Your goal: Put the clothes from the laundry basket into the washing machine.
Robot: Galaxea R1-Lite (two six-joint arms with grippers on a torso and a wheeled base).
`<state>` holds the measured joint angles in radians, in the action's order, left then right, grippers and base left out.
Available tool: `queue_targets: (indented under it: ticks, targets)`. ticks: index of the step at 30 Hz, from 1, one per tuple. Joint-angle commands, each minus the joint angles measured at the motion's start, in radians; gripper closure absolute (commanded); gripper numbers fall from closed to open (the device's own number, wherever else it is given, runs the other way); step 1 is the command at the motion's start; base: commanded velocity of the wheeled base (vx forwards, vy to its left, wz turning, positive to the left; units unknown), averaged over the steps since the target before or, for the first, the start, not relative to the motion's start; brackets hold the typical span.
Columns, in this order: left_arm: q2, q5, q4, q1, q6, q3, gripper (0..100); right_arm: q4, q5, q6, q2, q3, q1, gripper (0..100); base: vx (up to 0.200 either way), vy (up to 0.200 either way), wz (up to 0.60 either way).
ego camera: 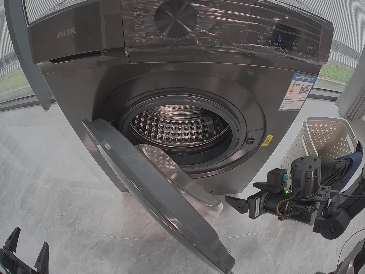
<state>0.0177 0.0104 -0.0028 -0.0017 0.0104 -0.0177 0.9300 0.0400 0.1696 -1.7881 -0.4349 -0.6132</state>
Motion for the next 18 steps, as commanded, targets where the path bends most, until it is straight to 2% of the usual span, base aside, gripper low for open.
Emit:
queue_targets:
  ticks: [1, 8, 13, 17, 18]
  targets:
    - [-0.018, 0.0, 0.0, 0.0, 0.0, 0.018, 0, 0.009, 0.0, -0.001, -0.068, 0.004, -0.033, 0, 0.0, 0.0, 0.0]
    - [-0.018, 0.0, -0.002, 0.0, 0.0, 0.018, 0, 0.009, 0.001, 0.01, -0.063, 0.019, -0.112, 0, 0.0, 0.0, 0.0]
    - [-0.018, 0.0, 0.0, 0.0, 0.0, 0.018, 0, 0.015, 0.0, 0.011, -0.06, 0.024, -0.126, 0, 0.0, 0.0, 0.0]
    - [-0.018, 0.0, 0.0, 0.0, 0.0, 0.018, 0, 0.076, 0.0, 0.007, -0.071, 0.018, -0.115, 0, 0.0, 0.0, 0.0]
    - [-0.018, 0.0, 0.0, 0.0, 0.002, 0.018, 0, 0.089, 0.0, 0.007, -0.073, 0.012, -0.114, 0, -0.2, 0.0, 0.0]
